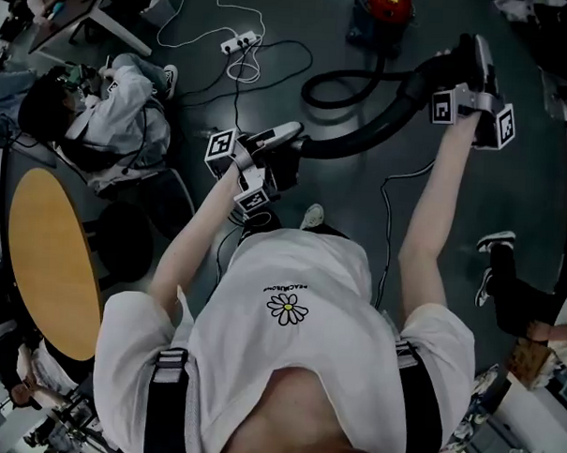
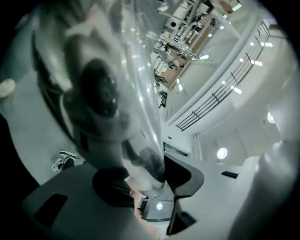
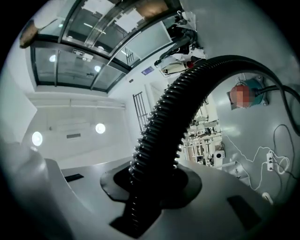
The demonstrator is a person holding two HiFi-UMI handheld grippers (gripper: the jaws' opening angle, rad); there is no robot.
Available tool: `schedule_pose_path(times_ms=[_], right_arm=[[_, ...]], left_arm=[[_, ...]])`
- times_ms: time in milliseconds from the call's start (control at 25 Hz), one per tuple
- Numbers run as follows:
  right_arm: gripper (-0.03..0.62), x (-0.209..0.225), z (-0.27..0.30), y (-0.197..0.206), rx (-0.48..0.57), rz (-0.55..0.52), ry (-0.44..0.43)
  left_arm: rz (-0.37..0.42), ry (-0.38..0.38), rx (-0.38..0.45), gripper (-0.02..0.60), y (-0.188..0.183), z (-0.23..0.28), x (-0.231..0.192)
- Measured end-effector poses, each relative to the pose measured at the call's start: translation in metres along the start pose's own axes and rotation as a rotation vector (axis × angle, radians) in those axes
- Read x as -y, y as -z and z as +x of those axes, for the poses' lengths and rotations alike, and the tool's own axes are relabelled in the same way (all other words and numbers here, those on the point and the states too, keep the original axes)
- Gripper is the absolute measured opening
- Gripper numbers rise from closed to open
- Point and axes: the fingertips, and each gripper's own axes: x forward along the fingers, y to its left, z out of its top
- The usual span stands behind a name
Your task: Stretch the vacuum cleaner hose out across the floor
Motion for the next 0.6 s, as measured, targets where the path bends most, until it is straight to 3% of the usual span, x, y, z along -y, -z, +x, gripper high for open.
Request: schedule_pose_path(times_ms=[80, 160, 280, 360, 440, 480, 560, 600], right_arm=[[0.129, -0.002, 0.012, 0.012, -0.021, 0.012, -0.004], [0.129, -0.004, 0.022, 0.018, -0.042, 0.023, 0.0], [0.129, -0.009, 0.034, 0.028, -0.1, 0.015, 0.043], [0.129, -0.012, 0.042, 0.033, -0.132, -0.019, 0.081], [0.129, -0.009, 0.049, 0.035, -0.148, -0.068, 0.132], [0.129, -0.008, 0.052, 0.035, -0.15, -0.094, 0.151], [0.129, -0.009, 0.056, 0.032, -0.16, -0.13, 0.175], [0.129, -0.009, 0.056, 0.032, -0.181, -0.152, 0.191]], left_arm=[[-0.108, 0.056, -0.001, 0.161, 0.007, -0.002, -0.003], [-0.156, 0.098, -0.029, 0.17, 0.016, -0.002, 0.0], [-0.136, 0.142, -0.064, 0.186, 0.028, 0.0, 0.01], [-0.051, 0.188, -0.083, 0.198, 0.036, -0.001, 0.025], [0.155, 0.206, -0.195, 0.243, 0.058, -0.006, 0.042], [0.321, 0.169, -0.304, 0.25, 0.077, -0.011, 0.045], [0.736, -0.005, -0.51, 0.25, 0.105, -0.03, 0.038], [0.93, -0.101, -0.551, 0.25, 0.108, -0.038, 0.037]])
